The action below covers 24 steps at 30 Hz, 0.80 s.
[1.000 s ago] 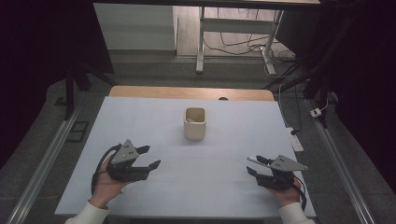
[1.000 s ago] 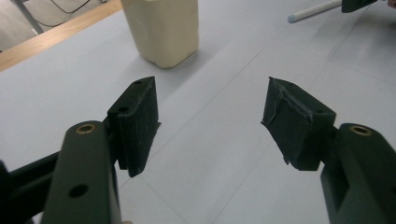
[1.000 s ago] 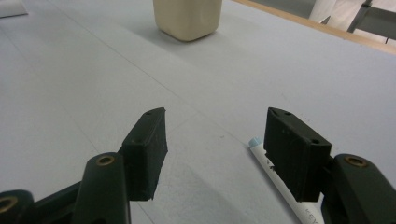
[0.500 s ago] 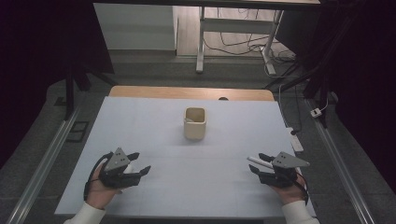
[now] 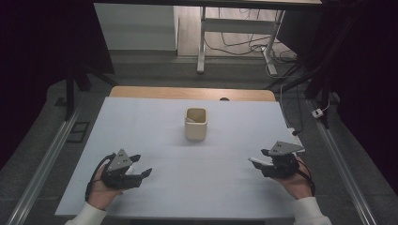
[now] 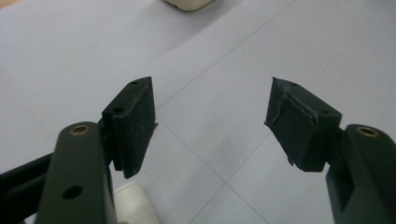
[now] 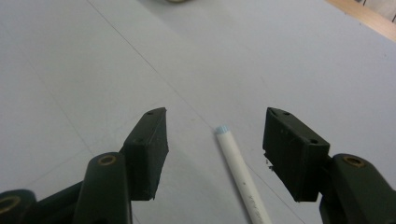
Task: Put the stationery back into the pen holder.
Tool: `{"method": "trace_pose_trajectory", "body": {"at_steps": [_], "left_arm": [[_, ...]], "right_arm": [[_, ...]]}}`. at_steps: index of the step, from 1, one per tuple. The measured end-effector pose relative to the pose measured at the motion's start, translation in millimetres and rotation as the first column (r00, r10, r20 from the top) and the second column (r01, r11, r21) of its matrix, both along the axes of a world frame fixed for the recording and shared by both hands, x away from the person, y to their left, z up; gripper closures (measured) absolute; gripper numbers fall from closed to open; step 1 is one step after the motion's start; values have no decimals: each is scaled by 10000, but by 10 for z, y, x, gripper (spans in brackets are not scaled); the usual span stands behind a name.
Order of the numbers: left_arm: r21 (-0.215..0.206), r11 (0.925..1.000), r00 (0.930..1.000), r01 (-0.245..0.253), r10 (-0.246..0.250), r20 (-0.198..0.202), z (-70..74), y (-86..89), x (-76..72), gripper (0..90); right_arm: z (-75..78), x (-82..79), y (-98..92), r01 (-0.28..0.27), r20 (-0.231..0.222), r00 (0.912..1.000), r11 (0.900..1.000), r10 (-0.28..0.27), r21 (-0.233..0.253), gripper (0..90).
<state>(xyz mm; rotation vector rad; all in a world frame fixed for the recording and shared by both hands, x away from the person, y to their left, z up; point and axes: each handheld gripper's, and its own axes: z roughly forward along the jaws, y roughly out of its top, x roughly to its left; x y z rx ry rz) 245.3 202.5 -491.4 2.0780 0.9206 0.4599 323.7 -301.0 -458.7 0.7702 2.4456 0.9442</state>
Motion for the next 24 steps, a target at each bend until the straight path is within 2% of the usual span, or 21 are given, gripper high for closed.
{"method": "trace_pose_trajectory", "body": {"at_steps": [8, 20, 24], "left_arm": [[11, 10000, 10000, -51, 51, -80, -19, 4, 16, 314], [-20, 10000, 9999, -82, 82, -113, -21, 27, 24, 312], [-50, 9999, 9999, -88, 88, -100, -18, 33, 22, 312]], "right_arm": [[25, 84, -40, 60, -397, 9992, 9987, -80, -512, 376], [72, 268, -51, 77, -710, 9974, 9964, -138, -849, 360], [73, 324, -29, -46, -1016, 9948, 9952, -53, -974, 357]]}}
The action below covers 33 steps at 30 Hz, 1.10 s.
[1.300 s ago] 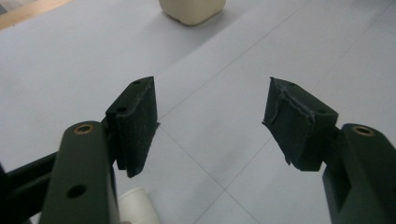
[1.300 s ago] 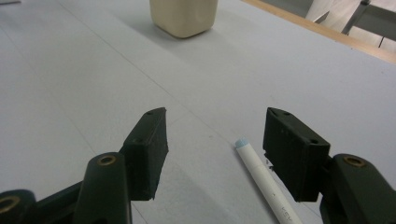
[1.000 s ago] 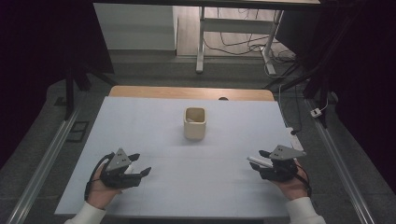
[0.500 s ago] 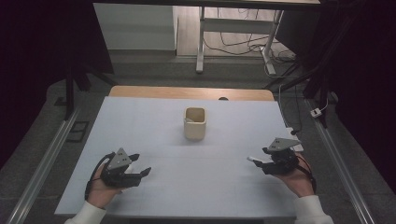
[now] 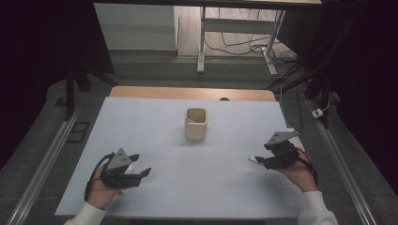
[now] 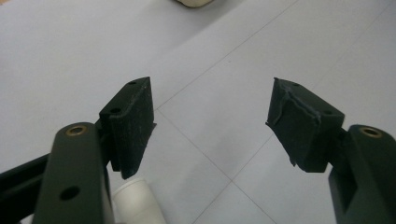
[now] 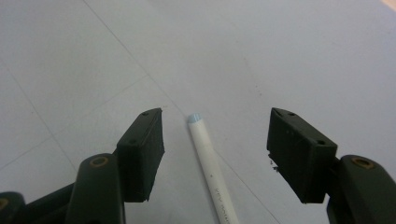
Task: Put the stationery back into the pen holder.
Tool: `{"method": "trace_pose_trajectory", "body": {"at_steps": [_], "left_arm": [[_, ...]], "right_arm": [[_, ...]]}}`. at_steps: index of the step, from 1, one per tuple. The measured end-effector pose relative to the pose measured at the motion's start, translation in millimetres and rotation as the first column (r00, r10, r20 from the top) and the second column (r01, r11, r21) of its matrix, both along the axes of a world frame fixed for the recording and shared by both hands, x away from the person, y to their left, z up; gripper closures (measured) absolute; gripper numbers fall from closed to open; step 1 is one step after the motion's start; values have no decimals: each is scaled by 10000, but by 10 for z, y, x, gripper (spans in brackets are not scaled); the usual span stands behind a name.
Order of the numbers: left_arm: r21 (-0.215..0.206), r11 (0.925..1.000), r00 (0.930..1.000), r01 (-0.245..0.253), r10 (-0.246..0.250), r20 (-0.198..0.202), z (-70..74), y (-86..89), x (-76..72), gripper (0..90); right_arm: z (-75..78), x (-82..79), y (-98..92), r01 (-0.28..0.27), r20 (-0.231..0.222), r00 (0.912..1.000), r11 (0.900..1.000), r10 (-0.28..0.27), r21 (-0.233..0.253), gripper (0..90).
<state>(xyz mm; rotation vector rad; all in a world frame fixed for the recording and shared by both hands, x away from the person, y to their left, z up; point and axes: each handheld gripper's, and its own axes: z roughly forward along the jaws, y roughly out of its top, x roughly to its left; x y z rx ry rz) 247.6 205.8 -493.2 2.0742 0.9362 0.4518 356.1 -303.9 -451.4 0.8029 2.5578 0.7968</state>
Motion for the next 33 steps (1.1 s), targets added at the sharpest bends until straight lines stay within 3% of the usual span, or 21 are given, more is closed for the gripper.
{"method": "trace_pose_trajectory", "body": {"at_steps": [10, 20, 28, 33], "left_arm": [[30, 10000, 10000, 49, -49, -45, -10, -9, 7, 311], [-152, 9997, 9998, -167, 169, 130, 8, 17, -2, 312], [-115, 9998, 9998, -156, 157, 77, -8, 7, 3, 313], [-112, 9999, 9999, -121, 121, 56, -16, 0, 4, 313]], "right_arm": [[-134, 160, 35, -502, -919, 9949, 9939, 412, -981, 372], [-254, 263, 8, -686, -1542, 9869, 9894, 485, -1282, 404], [-316, 317, -6, -1149, -2209, 9718, 9839, 827, -1369, 497], [-346, 342, 4, -1329, -2370, 9668, 9803, 958, -1460, 566]]}}
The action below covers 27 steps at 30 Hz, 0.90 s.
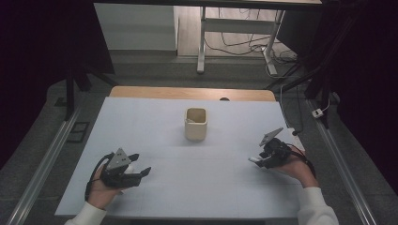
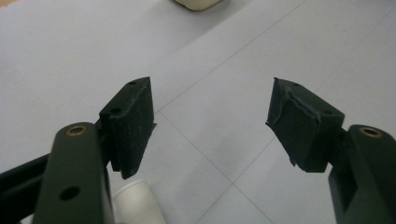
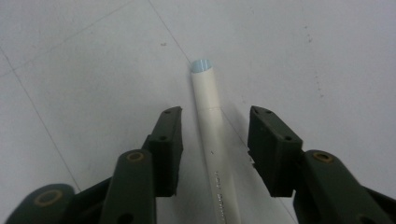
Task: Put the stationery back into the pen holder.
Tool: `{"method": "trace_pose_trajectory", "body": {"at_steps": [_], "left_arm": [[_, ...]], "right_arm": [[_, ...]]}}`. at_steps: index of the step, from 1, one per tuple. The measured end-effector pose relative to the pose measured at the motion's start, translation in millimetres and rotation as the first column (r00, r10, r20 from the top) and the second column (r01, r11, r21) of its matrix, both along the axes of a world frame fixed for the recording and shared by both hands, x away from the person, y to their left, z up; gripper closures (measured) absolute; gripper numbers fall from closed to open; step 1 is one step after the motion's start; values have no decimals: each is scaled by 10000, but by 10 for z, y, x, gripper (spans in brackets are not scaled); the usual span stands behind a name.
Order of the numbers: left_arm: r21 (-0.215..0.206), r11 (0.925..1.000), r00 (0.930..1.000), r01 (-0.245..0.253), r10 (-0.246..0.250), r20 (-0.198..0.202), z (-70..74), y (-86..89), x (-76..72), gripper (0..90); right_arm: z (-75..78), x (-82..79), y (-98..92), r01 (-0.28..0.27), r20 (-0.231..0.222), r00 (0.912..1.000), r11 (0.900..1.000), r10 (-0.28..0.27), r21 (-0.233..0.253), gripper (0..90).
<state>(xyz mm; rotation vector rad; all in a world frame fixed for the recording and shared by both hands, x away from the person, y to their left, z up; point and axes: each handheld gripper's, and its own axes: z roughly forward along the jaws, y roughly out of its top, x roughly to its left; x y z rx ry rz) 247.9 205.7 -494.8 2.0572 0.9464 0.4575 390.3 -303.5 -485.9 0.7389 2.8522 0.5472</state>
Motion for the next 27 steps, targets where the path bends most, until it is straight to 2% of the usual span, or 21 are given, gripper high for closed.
{"method": "trace_pose_trajectory", "body": {"at_steps": [11, 16, 27], "left_arm": [[49, 10000, 10000, 50, -50, -35, -12, -16, -1, 312], [60, 10000, 10000, 58, -58, -47, -17, -24, -4, 313], [84, 9999, 9999, 113, -112, -64, -26, -39, -6, 313]], "right_arm": [[-50, 46, -3, -399, -361, 9986, 9987, 387, -322, 706], [-55, 52, 2, -721, -253, 9972, 9965, 711, -425, 771], [-52, 7, 27, -1247, 232, 9917, 9893, 1268, -759, 777]]}}
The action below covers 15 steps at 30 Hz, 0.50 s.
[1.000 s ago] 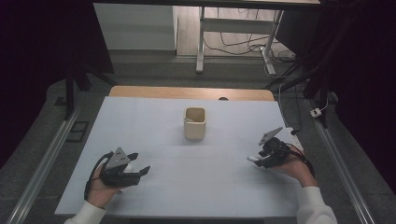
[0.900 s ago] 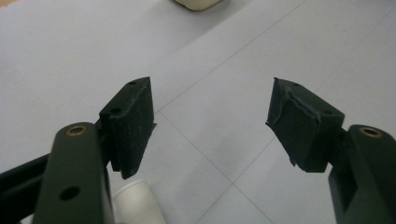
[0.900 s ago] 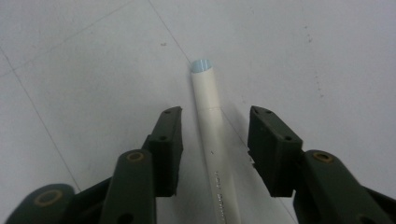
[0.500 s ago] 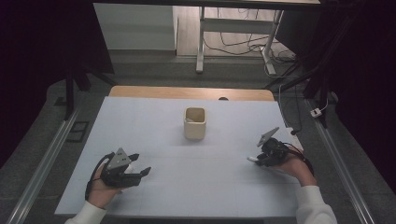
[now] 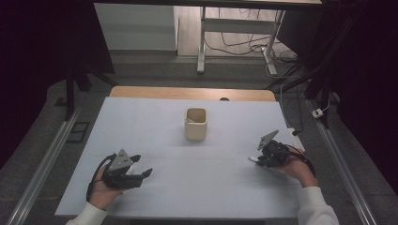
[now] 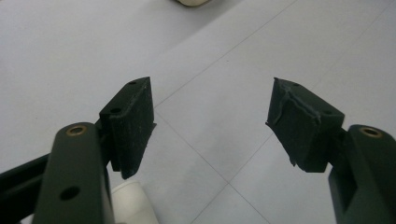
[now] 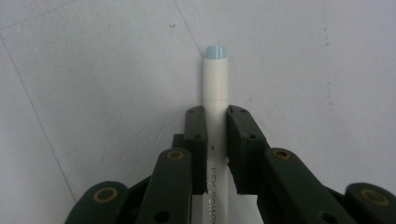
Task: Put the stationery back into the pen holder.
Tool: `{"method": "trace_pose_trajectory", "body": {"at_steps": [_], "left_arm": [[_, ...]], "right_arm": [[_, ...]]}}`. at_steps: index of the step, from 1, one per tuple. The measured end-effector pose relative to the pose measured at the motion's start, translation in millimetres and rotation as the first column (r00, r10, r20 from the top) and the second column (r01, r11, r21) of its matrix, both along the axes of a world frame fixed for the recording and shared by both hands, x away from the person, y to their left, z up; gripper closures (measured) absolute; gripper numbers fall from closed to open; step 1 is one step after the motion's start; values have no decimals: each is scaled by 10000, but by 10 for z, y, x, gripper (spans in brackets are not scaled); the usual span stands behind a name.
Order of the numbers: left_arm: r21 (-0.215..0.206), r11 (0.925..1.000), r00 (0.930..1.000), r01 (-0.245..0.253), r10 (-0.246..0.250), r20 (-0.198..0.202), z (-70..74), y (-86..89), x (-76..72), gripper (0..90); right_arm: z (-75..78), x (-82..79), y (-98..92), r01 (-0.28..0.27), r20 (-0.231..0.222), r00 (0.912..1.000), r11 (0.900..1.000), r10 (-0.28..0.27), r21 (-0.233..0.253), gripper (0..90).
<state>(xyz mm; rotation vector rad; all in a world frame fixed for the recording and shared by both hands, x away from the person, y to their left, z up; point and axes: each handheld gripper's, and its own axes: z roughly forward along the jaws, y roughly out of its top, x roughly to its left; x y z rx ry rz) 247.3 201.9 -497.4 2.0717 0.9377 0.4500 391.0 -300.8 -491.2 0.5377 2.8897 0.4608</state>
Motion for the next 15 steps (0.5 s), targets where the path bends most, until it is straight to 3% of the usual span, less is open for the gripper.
{"method": "trace_pose_trajectory", "body": {"at_steps": [8, 15], "left_arm": [[6, 10000, 10000, -29, 29, -3, -5, 10, 3, 313], [-5, 10000, 10000, -14, 14, -1, -4, 8, 0, 313]], "right_arm": [[21, -7, -30, 261, 218, 9994, 9991, -268, 323, 778], [142, -37, -69, 442, 584, 9970, 9935, -506, 1050, 778]]}}
